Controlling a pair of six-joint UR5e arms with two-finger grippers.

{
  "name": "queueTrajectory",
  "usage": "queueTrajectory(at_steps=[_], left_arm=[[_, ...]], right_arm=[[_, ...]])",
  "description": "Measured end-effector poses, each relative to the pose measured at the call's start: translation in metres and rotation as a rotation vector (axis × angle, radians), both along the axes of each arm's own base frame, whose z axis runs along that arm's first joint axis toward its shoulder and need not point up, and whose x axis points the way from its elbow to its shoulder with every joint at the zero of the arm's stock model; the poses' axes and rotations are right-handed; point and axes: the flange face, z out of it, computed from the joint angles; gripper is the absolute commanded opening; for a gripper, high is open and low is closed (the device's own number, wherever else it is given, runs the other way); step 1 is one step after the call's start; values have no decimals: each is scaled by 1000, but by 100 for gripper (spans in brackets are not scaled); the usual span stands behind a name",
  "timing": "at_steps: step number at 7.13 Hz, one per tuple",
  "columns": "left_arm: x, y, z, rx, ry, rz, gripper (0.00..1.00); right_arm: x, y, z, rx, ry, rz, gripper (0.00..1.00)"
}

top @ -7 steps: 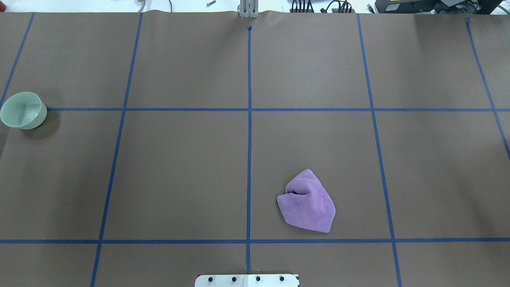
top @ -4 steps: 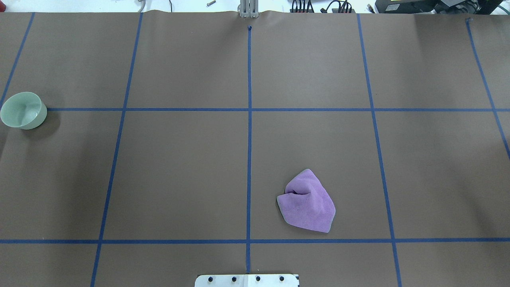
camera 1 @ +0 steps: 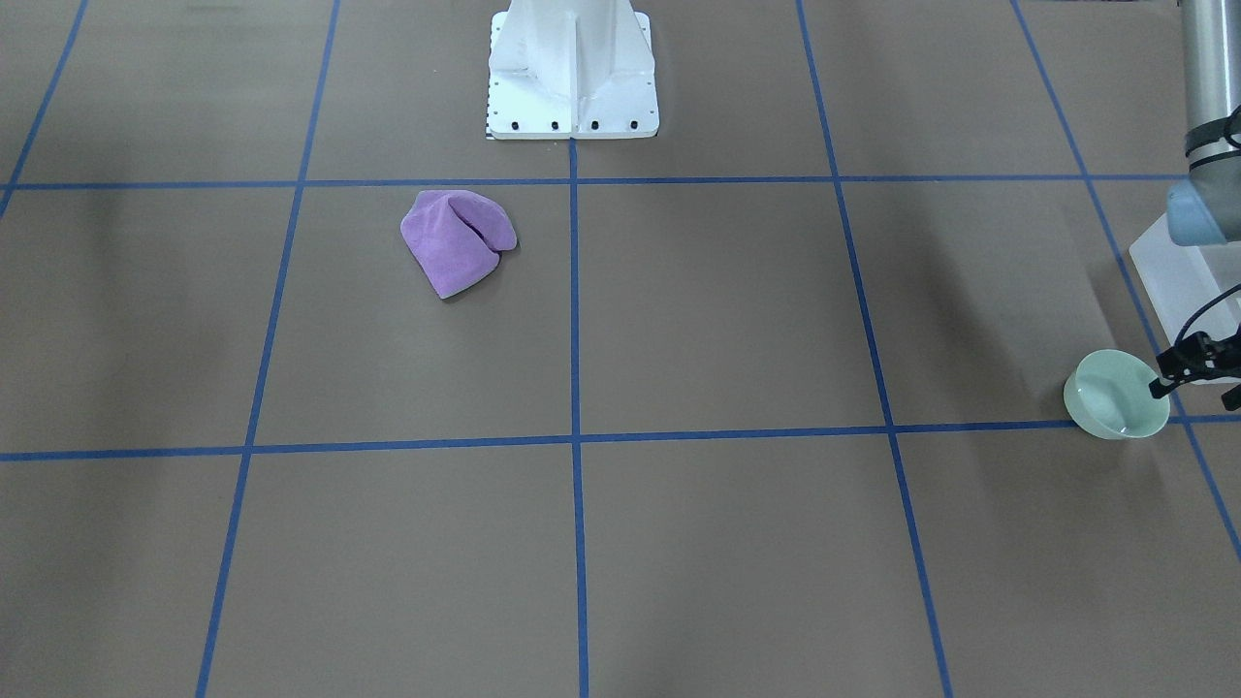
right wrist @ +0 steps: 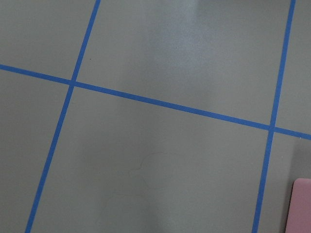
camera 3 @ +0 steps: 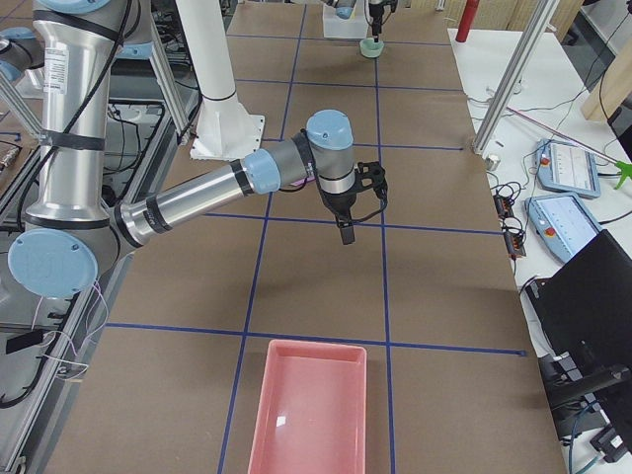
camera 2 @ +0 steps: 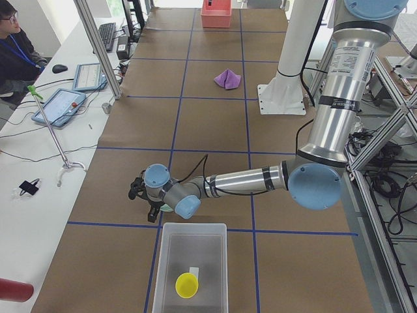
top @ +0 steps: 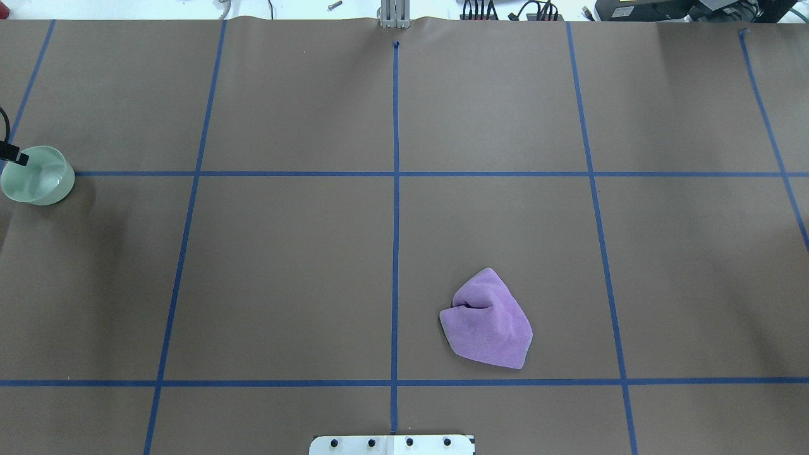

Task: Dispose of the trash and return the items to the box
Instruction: 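Reach the left gripper down to the pale green bowl and grasp it, then lift the pale green bowl with the left gripper toward the clear bin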

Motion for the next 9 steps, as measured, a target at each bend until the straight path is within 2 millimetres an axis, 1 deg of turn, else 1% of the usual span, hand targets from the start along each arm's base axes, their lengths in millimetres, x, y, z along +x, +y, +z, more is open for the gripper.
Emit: queueTrajectory(at_steps=[1,2,4,5,6,9], left_arm=[[15,-4,5,23,-4,11,40],[23,-4,3,35,13,26,1],[27,0,-7,39,71,66,0],[24,1,-13,42,97,77,0],[14,0,-19,44,121,78,0],[-35,-8,-32,47,185,39,0]], right_arm=[[0,0,0,0,0,1,100],[0,0,0,1,0,0,100],[0,0,0,2,0,-1,100],[0,0,-1,2,0,0,100],[0,0,-1,3,0,0,100],[0,0,0,1,0,0,100]])
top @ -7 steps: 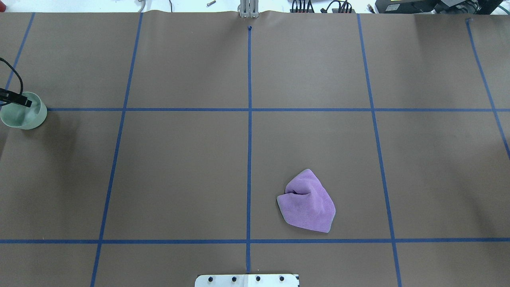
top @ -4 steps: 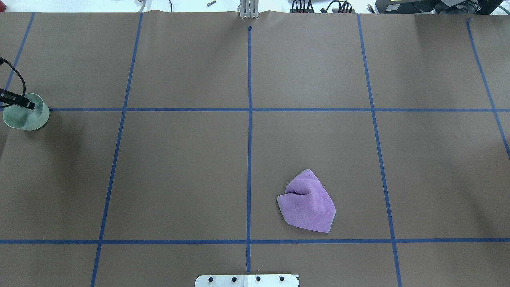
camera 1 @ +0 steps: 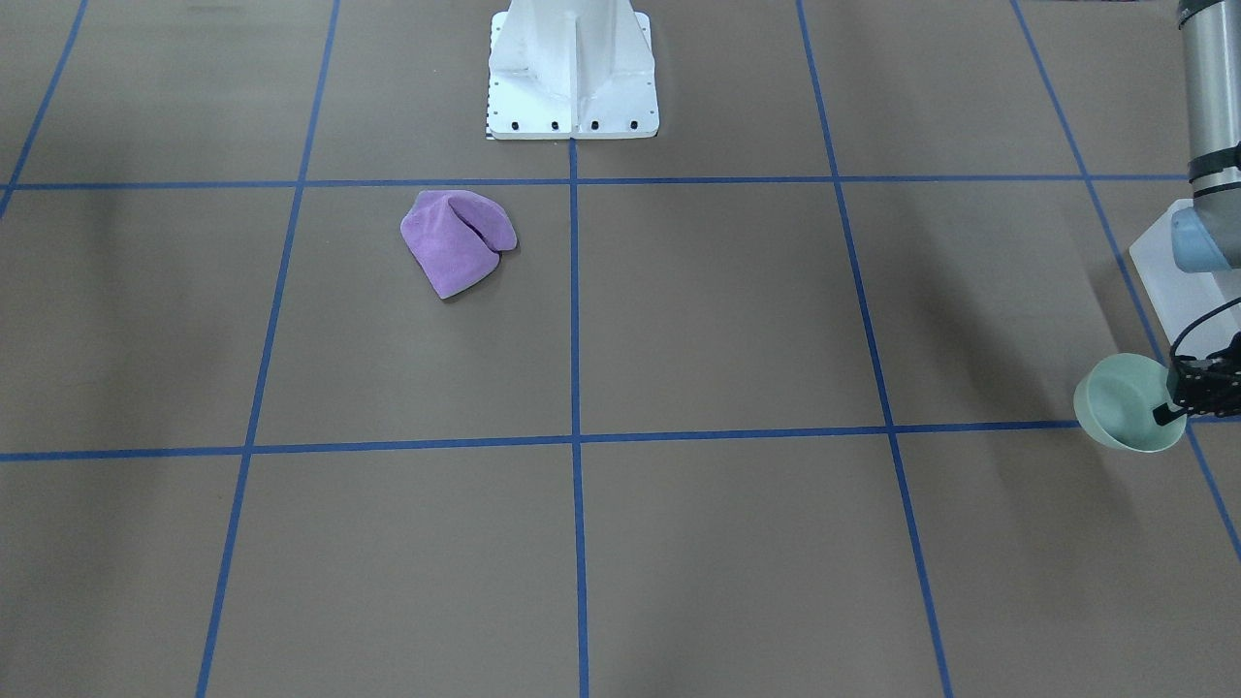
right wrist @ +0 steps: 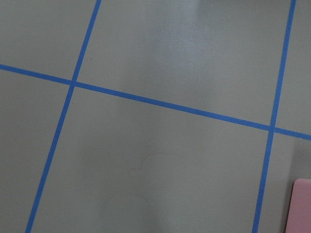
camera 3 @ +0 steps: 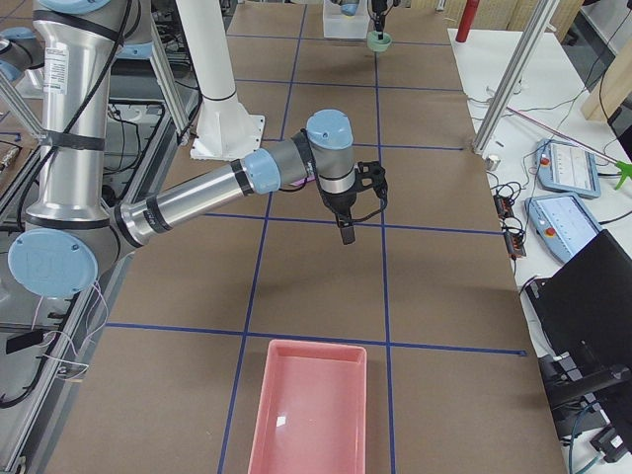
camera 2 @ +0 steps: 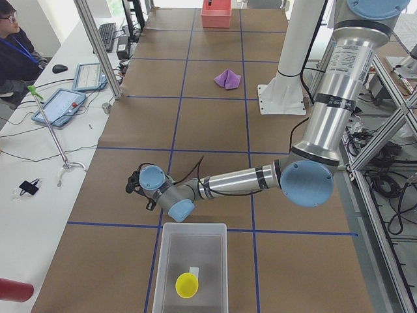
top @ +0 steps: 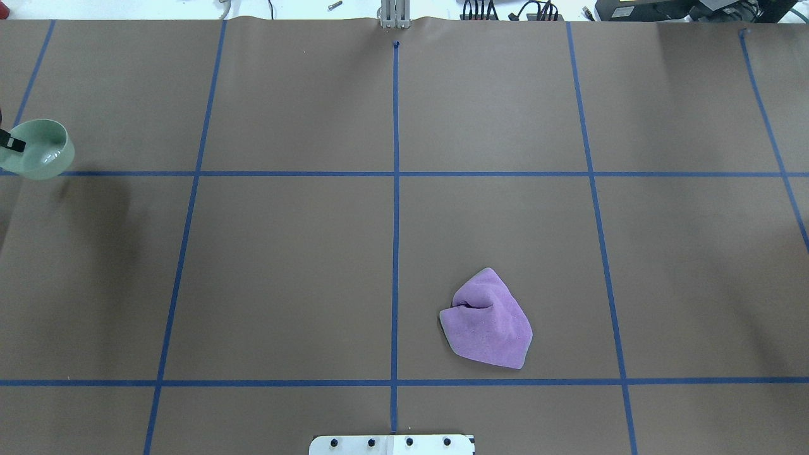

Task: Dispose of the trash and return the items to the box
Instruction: 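Lift the pale green bowl with the left gripper toward the clear bin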

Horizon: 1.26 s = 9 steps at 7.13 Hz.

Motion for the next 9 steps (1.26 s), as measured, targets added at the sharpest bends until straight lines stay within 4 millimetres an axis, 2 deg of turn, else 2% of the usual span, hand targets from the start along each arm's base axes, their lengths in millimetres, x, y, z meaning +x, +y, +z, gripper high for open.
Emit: queueTrajectory(at_steps=[2,5,7,9], left_arm=[[-56,10,-1,-8,65,-37,0],[-132,46,26,11,99,-77,0],[-165,78,59,34,70,-79,0],[-185,122,102,48,-4,-70,0]], right_arm=[[0,0,0,0,0,0,100],[0,0,1,-2,0,-1,100],[-1,0,1,-2,0,-1,100],[-1,0,1,-1,0,-3,100]])
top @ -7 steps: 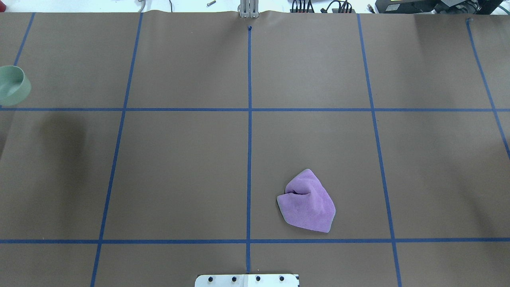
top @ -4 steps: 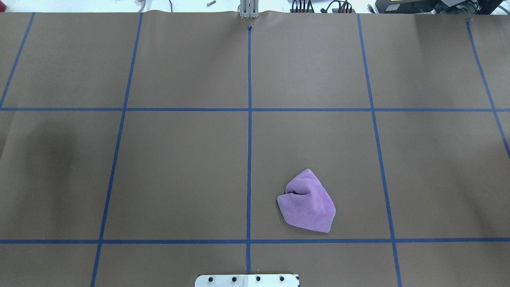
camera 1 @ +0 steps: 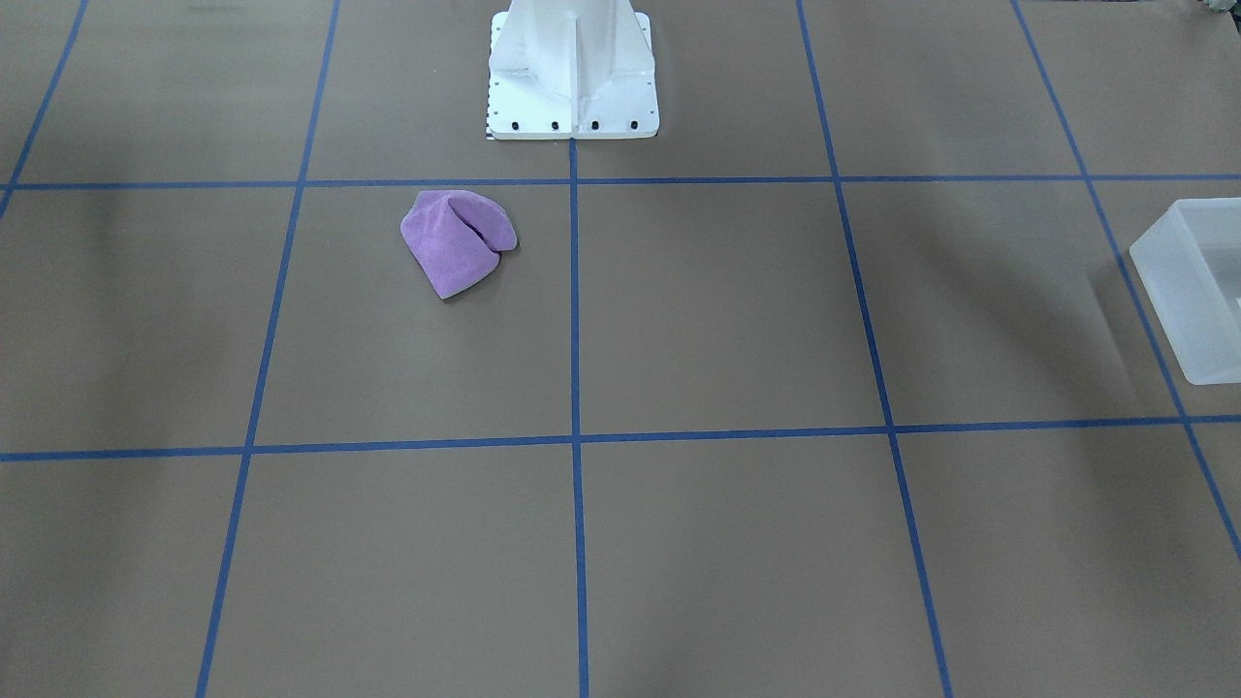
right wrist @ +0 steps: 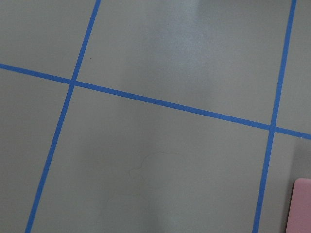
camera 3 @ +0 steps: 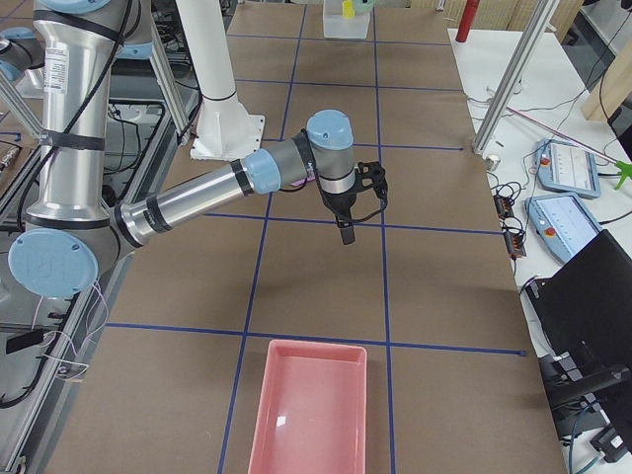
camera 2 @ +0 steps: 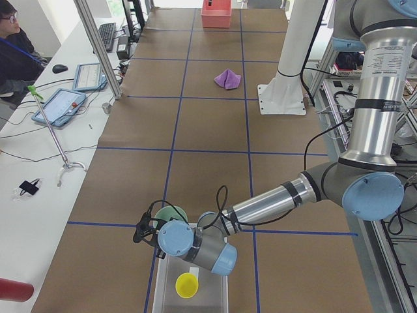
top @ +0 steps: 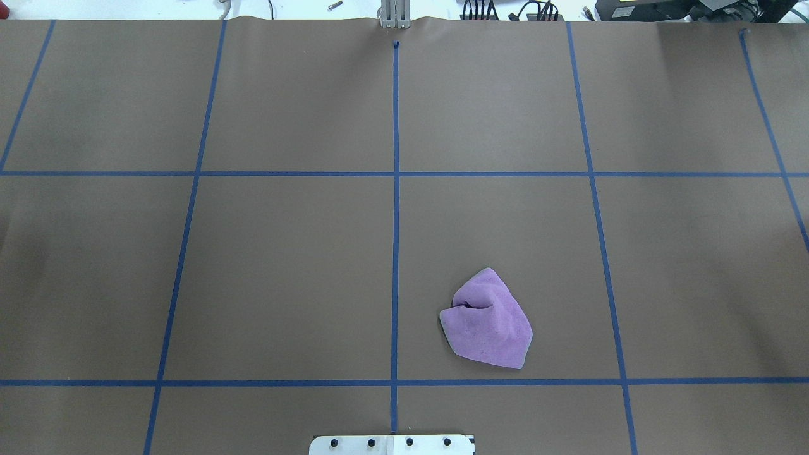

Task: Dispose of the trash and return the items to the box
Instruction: 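Lift the pale green bowl with the left gripper toward the clear bin, then lower the green bowl into the clear bin beside the cup and release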

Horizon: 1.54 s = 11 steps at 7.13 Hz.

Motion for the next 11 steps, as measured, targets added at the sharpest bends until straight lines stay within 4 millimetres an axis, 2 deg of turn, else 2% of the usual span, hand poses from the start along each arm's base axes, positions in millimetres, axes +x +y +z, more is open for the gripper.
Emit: queueTrajectory(at_steps=[1,2,4,7,11], left_arm=[[-5,24,23,-21,-65,-16,0],[-8,38,38,-42,-121,-30,0],[-8,51,51,-64,-158,-38,0],[-3,52,51,-81,-150,-38,0],[3,45,45,-85,-140,-36,0]], right_arm=[[-1,0,0,1,0,-2,100],[-2,0,0,1,0,-4,100],[-3,0,0,3,1,-6,100],[-3,0,1,1,2,-7,100],[-2,0,1,1,2,-6,100]])
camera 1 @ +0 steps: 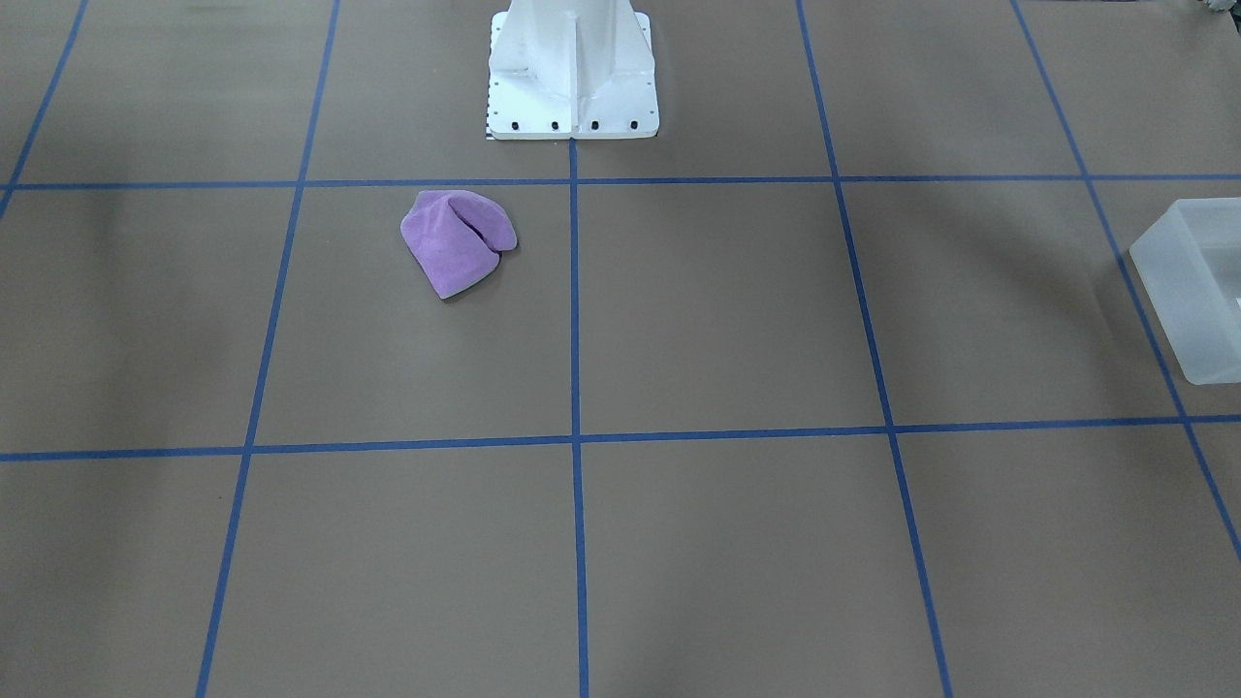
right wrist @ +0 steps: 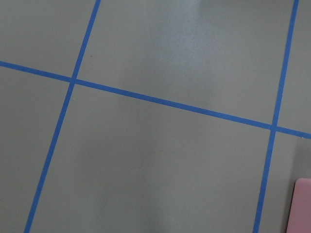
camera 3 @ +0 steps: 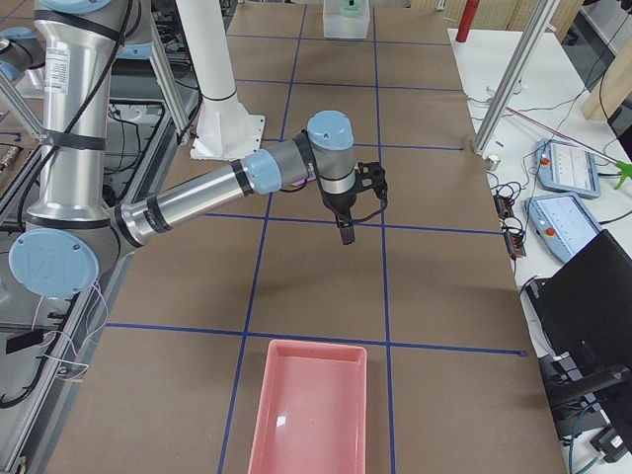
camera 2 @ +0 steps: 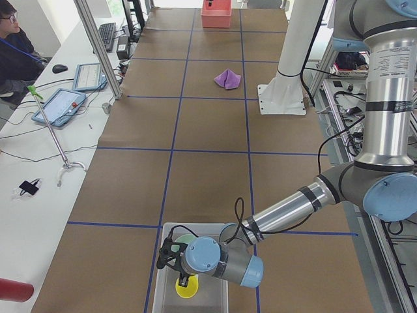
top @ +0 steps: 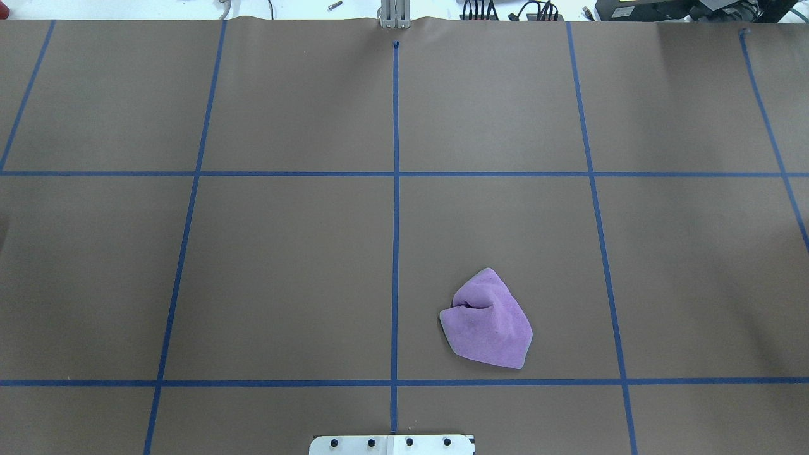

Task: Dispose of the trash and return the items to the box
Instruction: 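Lower the green bowl into the clear bin beside the cup and release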

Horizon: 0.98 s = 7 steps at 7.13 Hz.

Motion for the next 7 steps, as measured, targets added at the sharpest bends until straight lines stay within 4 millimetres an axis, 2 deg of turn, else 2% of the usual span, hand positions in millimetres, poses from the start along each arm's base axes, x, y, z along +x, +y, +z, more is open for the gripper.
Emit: queueTrajectory(at_steps=[3,4,6,7], left_arm=[[1,-6,-9,9,5,-6,0],[7,-13,-15,5,11,-10,0],[34,-35,-30,-11,26,3,0],[42,-39,-31,-16,26,12,0]], right_arm=[[1,0,2,-5,6,3,100],[1,-1,5,-11,10,5,100],[1,-2,9,-17,16,8,100],[1,-2,9,-17,18,8,100]])
